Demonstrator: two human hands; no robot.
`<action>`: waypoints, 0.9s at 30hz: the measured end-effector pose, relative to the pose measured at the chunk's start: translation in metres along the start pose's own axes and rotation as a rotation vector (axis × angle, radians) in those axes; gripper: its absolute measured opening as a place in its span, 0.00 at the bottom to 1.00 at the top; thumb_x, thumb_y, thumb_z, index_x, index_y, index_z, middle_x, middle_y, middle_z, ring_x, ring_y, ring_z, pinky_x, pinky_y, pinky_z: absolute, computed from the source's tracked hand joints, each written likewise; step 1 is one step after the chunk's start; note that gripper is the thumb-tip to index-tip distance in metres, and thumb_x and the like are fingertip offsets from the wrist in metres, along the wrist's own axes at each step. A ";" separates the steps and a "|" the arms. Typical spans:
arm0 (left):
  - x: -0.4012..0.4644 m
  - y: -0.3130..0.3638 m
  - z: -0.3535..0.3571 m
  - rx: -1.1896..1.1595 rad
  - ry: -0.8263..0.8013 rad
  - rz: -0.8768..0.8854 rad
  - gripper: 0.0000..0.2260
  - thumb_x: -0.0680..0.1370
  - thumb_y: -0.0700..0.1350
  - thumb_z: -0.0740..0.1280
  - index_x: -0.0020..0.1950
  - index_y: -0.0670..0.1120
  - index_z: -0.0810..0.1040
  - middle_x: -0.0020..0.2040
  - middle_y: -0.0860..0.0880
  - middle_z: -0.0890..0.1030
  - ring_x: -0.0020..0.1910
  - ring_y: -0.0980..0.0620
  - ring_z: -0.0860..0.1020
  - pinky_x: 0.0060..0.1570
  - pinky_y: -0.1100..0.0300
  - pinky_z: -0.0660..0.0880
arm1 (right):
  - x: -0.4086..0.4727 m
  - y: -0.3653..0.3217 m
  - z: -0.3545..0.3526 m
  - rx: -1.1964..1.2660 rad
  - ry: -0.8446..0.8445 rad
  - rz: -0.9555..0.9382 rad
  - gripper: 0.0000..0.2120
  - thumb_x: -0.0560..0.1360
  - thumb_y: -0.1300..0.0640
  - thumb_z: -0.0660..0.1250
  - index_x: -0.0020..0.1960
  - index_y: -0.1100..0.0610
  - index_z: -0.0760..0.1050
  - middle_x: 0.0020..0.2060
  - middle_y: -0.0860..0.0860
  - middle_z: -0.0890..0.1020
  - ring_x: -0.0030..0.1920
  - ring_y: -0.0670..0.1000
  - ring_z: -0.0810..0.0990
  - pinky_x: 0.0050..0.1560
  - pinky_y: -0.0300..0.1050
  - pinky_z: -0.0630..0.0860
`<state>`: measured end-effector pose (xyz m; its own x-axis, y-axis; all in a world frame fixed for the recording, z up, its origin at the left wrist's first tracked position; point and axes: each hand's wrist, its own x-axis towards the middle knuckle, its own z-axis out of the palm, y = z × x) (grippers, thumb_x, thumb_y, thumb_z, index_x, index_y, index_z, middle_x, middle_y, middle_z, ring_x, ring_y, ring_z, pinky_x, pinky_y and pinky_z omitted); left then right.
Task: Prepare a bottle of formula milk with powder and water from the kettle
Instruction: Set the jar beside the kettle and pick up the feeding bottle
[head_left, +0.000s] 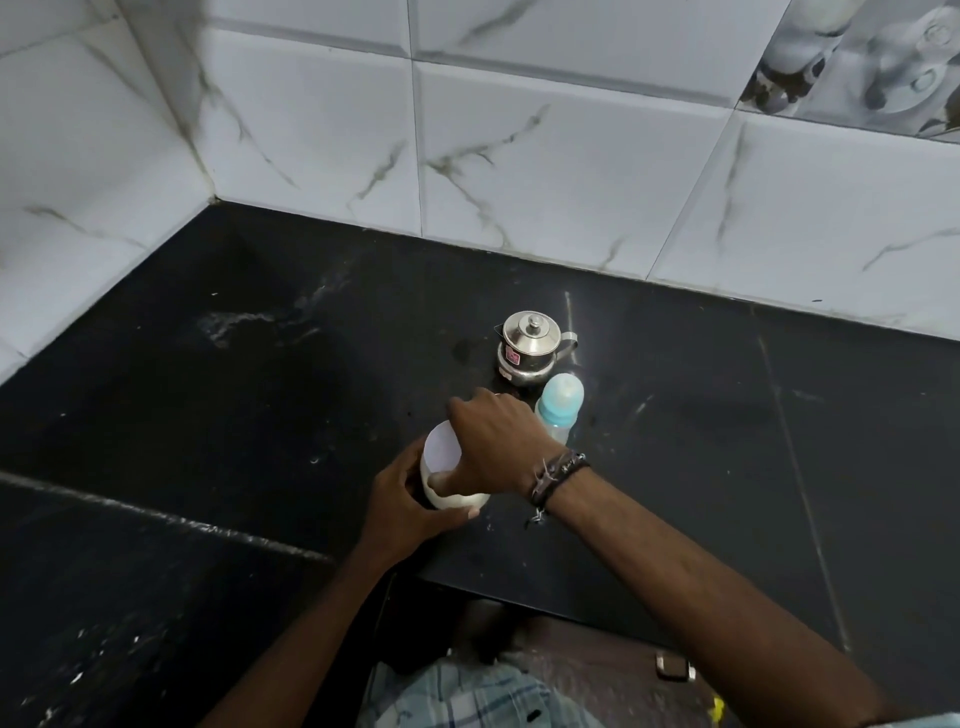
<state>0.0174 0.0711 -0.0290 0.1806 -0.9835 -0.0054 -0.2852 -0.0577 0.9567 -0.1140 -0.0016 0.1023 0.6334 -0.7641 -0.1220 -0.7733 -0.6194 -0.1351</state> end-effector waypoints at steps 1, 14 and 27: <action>0.000 0.000 -0.001 -0.009 -0.003 0.005 0.40 0.54 0.56 0.81 0.65 0.50 0.74 0.59 0.51 0.82 0.58 0.53 0.80 0.57 0.48 0.79 | -0.001 0.001 0.001 0.002 0.003 -0.003 0.29 0.65 0.35 0.73 0.52 0.57 0.73 0.45 0.54 0.77 0.38 0.53 0.73 0.38 0.46 0.70; 0.000 0.000 -0.001 -0.065 -0.021 0.036 0.36 0.57 0.40 0.84 0.63 0.50 0.77 0.56 0.54 0.83 0.57 0.54 0.81 0.55 0.57 0.79 | -0.002 0.016 0.002 0.072 -0.013 -0.141 0.30 0.63 0.37 0.74 0.58 0.54 0.76 0.47 0.50 0.73 0.44 0.54 0.77 0.39 0.48 0.76; 0.007 0.009 -0.005 -0.065 -0.138 0.030 0.33 0.58 0.42 0.83 0.61 0.50 0.77 0.54 0.51 0.84 0.54 0.51 0.83 0.51 0.54 0.80 | -0.013 0.000 -0.011 -0.073 -0.075 -0.051 0.34 0.69 0.32 0.69 0.65 0.52 0.69 0.56 0.54 0.73 0.45 0.56 0.79 0.37 0.48 0.74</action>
<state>0.0214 0.0643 -0.0190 0.0409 -0.9991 -0.0125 -0.2266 -0.0214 0.9738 -0.1228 0.0066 0.1145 0.6701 -0.7174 -0.1906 -0.7383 -0.6707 -0.0710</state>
